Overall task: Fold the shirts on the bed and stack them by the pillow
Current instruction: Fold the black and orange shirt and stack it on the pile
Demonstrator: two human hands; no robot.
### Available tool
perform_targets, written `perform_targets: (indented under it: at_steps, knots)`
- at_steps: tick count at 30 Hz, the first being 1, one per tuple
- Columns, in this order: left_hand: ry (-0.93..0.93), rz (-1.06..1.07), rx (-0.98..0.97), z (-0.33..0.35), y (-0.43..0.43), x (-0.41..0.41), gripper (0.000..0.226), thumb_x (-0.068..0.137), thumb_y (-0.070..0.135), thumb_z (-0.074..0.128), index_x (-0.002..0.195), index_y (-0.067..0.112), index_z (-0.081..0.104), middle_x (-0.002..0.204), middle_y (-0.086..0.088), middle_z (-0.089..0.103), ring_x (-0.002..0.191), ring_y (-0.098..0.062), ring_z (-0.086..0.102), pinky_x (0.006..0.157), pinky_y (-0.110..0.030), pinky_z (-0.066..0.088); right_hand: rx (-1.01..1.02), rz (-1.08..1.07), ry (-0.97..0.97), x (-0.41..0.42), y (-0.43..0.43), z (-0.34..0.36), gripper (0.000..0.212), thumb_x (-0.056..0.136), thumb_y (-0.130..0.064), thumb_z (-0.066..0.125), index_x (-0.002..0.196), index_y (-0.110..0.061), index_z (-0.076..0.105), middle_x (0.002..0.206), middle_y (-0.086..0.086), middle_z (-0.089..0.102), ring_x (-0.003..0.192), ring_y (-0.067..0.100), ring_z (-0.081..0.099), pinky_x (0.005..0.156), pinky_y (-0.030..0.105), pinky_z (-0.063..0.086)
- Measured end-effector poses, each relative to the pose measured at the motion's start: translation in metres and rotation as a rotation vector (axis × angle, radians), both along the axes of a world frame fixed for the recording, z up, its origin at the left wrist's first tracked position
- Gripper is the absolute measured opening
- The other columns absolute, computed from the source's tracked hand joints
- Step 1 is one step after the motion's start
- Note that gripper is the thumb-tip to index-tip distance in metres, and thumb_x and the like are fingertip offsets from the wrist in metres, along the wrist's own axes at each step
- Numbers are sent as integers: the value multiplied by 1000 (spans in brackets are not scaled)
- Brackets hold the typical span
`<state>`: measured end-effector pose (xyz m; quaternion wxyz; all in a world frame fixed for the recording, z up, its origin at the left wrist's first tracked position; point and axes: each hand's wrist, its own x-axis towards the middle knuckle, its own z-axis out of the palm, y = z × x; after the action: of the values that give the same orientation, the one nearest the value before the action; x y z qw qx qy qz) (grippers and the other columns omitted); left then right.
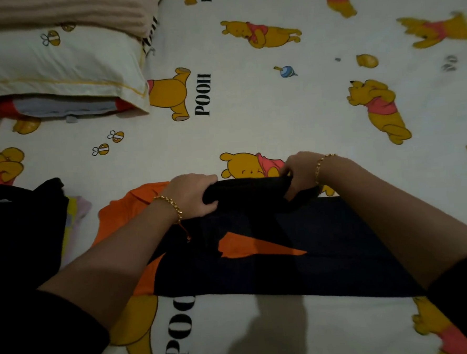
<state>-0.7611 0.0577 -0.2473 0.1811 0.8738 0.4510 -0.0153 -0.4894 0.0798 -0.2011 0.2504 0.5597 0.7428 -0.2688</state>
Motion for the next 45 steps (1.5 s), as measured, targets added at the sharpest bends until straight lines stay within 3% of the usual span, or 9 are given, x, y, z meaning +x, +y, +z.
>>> perform_targets:
  at_steps: [8, 11, 15, 18, 22, 28, 34, 41, 45]
  knots:
    - [290, 57, 123, -4, -32, -11, 13, 87, 27, 58, 96, 20, 53, 93, 1, 65, 88, -17, 61, 59, -25, 41, 45, -50, -275, 89, -57, -14, 41, 72, -58, 68, 100, -28, 63, 88, -5, 54, 106, 20, 56, 99, 44, 27]
    - [245, 144, 193, -5, -42, -19, 17, 78, 16, 67, 93, 14, 57, 86, -5, 65, 82, -24, 63, 54, -28, 43, 267, -44, -231, 117, -72, -12, 10, 83, -33, 60, 92, -31, 60, 81, -6, 57, 98, 20, 59, 92, 38, 30]
    - [110, 99, 353, -8, -63, -19, 42, 40, -2, 84, 72, 7, 58, 60, -9, 59, 52, -28, 59, 37, -27, 41, 667, -73, -197, 138, -103, -27, 22, 69, -7, 69, 89, -14, 61, 73, 7, 63, 75, 31, 58, 74, 38, 41]
    - [122, 61, 285, -25, -95, -16, 48, 36, 3, 87, 74, 8, 60, 60, -7, 57, 49, -26, 56, 36, -27, 43, 714, -140, -186, 146, -151, -59, 33, 68, -24, 70, 92, -6, 57, 81, 11, 58, 75, 31, 52, 69, 39, 42]
    - [169, 44, 148, -56, -146, -24, 28, 64, 39, 72, 69, 18, 54, 59, 2, 53, 51, -15, 49, 37, -19, 34, 562, -144, -283, 153, -220, -104, 52, 77, -51, 39, 100, -7, 57, 92, 10, 51, 80, 28, 48, 70, 39, 39]
    - [43, 192, 212, -52, -146, -15, 37, 85, 48, 38, 68, 17, 52, 60, 3, 48, 53, -15, 45, 44, -24, 32, 684, -292, -177, 138, -214, -100, 35, 85, -37, 29, 87, -14, 55, 85, 6, 50, 76, 25, 47, 68, 36, 38]
    - [36, 491, 192, -52, -105, 37, 28, 91, 33, 53, 107, 12, 60, 100, -8, 59, 93, -26, 55, 80, -42, 44, 575, -342, -20, 127, -157, -107, 36, 96, -28, 44, 130, -18, 48, 131, 3, 49, 120, 24, 45, 96, 46, 37]
    - [70, 766, 113, -60, -92, 61, 19, 95, 25, 51, 106, 14, 62, 105, -9, 60, 103, -27, 51, 92, -46, 35, 607, -420, -117, 139, -138, -119, 18, 96, -24, 46, 109, -14, 53, 111, 8, 53, 107, 27, 47, 102, 49, 31]
    - [-5, 684, 223, -64, -101, 78, 28, 93, 22, 53, 119, 11, 57, 119, -10, 57, 113, -28, 51, 98, -47, 34, 704, -511, -53, 130, -147, -120, 31, 94, -29, 49, 117, -9, 53, 123, 14, 52, 117, 31, 46, 105, 53, 32]
